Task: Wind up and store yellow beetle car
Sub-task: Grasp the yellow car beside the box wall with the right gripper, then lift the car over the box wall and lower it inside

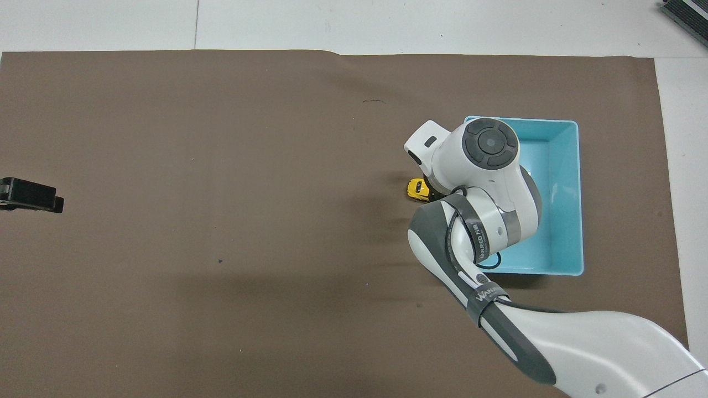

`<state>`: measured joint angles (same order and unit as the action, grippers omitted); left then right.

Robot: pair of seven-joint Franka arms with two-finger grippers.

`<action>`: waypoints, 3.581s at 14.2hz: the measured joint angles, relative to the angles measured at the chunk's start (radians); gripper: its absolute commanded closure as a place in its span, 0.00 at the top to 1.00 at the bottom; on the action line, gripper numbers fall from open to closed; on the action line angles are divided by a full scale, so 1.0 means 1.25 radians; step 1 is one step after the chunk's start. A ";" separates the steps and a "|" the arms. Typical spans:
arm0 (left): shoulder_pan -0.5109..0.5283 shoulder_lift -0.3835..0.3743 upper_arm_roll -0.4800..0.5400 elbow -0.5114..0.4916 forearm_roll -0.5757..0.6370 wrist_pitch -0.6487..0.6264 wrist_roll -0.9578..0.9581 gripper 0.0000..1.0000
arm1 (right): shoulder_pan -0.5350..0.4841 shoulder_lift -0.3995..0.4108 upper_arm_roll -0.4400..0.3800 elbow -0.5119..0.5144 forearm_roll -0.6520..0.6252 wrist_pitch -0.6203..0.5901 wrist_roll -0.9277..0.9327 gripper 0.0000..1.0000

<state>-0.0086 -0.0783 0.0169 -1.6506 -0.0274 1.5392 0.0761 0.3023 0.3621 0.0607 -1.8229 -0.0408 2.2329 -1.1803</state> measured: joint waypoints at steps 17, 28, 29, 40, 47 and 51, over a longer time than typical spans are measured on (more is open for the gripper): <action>0.004 -0.009 -0.030 0.007 0.000 0.000 -0.045 1.00 | -0.026 0.031 0.003 -0.053 0.000 0.090 -0.001 0.60; 0.011 -0.009 -0.030 0.007 0.000 0.000 -0.043 1.00 | -0.010 0.033 0.004 -0.037 0.000 0.071 0.007 0.00; 0.011 -0.009 -0.030 0.007 0.000 0.000 -0.043 1.00 | -0.009 0.032 0.004 -0.026 0.000 0.059 0.007 0.00; 0.011 -0.009 -0.030 0.007 0.000 0.000 -0.043 1.00 | 0.005 0.022 0.006 0.089 0.000 -0.066 0.037 0.00; 0.011 -0.009 -0.030 0.007 0.000 0.000 -0.043 1.00 | -0.005 -0.048 0.003 0.119 0.000 -0.190 0.036 0.00; 0.011 -0.009 -0.030 0.007 0.000 0.000 -0.043 1.00 | -0.036 -0.068 0.000 0.117 0.000 -0.218 -0.004 0.00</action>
<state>0.0047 -0.0898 -0.0204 -1.6419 -0.0275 1.5394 0.0222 0.2578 0.2766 0.0604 -1.6762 -0.0406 1.9602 -1.1851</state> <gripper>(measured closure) 0.000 0.529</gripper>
